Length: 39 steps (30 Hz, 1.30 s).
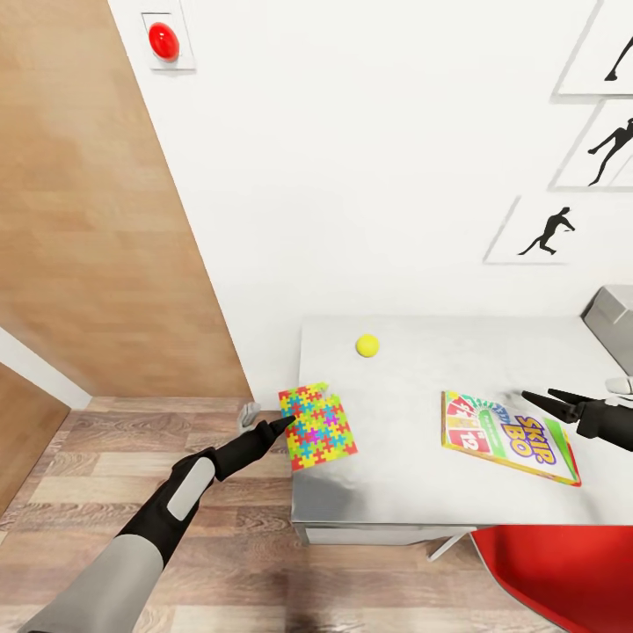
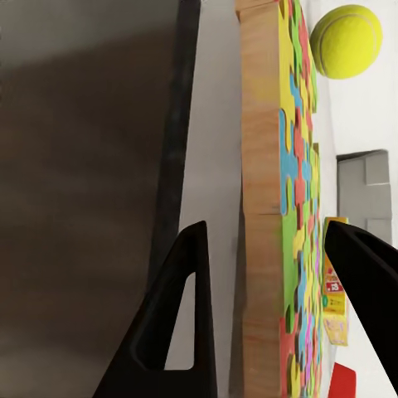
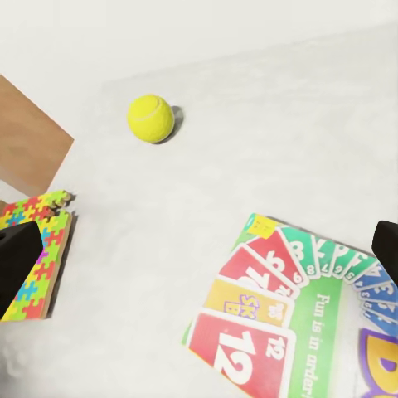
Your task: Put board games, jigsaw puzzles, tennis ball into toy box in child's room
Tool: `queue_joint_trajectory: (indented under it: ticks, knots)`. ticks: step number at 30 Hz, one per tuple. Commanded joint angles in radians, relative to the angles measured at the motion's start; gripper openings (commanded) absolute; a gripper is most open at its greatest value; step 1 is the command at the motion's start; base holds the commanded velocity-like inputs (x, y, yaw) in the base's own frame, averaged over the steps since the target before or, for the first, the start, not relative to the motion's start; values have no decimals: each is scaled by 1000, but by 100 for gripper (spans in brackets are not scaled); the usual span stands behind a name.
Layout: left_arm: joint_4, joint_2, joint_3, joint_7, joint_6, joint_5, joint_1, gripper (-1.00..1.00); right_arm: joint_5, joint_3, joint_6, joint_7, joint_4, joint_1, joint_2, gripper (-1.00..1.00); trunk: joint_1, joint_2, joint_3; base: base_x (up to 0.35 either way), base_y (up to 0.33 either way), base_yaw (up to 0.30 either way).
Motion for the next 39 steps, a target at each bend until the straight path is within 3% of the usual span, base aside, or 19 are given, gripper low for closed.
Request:
queue_joint_trajectory:
  ticks: [1,23,39]
  knots:
    - [0,1,-3,2,7,10,-1,-100,-3,-1,7,1,0,-1,0,100,0,-1,-1,0,0,0]
    - [-62,-9,-7,-17,9,17,3,-100,-3,1,7,1,0,-1,1,100,0,-1,-1,0,0,0]
    - [-168,-12,-8,-18,21,20,31,-100,-3,1,8,4,1,0,0,100,0,-1,-1,0,0,0]
